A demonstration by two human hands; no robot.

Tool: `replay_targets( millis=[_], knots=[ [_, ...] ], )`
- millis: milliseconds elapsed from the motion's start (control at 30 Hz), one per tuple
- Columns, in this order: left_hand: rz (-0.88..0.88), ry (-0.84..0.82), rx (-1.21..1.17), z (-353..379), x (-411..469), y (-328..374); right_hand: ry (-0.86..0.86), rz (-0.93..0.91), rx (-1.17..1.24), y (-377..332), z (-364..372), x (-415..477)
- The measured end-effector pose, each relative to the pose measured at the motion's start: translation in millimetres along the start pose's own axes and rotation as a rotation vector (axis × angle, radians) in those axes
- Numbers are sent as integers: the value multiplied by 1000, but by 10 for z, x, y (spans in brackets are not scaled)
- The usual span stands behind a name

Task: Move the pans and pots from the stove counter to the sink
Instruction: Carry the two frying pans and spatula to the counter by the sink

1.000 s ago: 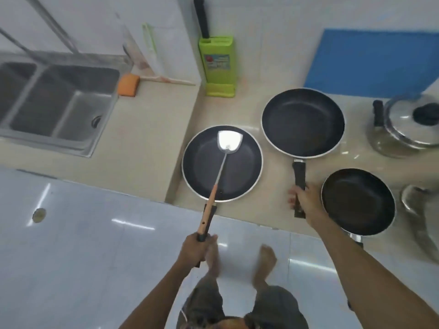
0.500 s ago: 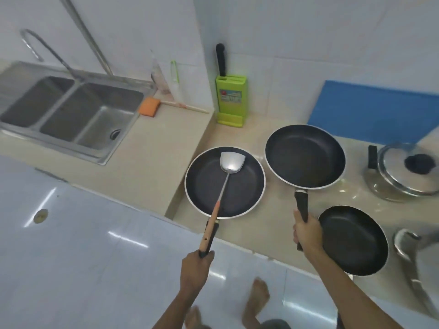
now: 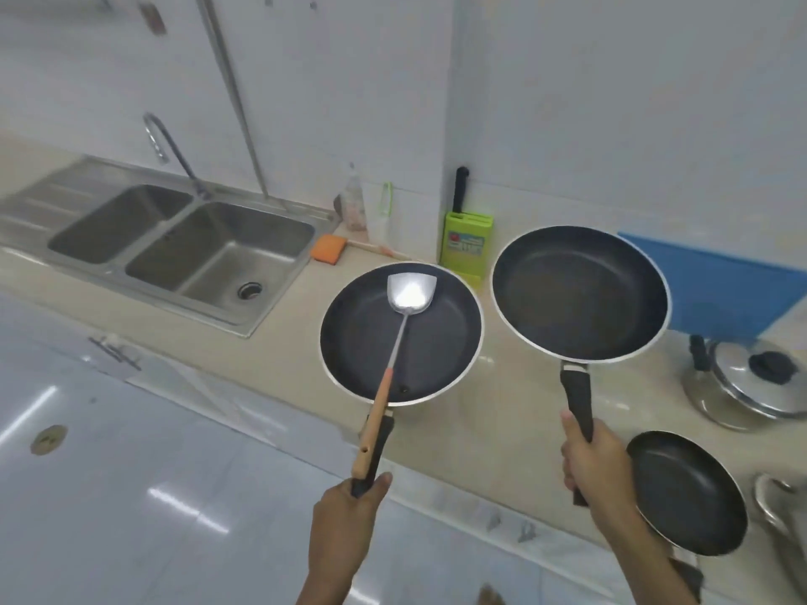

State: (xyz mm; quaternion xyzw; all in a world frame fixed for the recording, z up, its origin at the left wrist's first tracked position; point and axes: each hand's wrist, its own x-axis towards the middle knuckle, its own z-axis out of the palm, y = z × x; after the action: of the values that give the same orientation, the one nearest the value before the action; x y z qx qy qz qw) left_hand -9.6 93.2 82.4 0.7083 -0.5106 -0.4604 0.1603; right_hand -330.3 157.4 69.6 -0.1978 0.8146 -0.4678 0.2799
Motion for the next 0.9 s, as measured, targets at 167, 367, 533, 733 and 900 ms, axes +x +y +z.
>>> replay_targets(
  millis=[167, 367, 533, 733, 900],
  knots=[
    [17, 119, -34, -1042, 287, -168, -56, -89, -25, -592, 826, -632],
    [5, 300, -74, -2356, 581, -637, -307, -137, 35, -1224, 2086, -1307],
    [-84, 434, -170, -3285, 843, -1078, -462, -168, -9, -1681, 3178, -1774],
    [-210, 588, -270, -4465, 1441, -1553, -577, -296, -89, -2266, 4655, -2131],
    [-286, 707, -323, -5580, 2240, -1927, -687, -300, -110, -2813, 6162, -2305]
  ],
)
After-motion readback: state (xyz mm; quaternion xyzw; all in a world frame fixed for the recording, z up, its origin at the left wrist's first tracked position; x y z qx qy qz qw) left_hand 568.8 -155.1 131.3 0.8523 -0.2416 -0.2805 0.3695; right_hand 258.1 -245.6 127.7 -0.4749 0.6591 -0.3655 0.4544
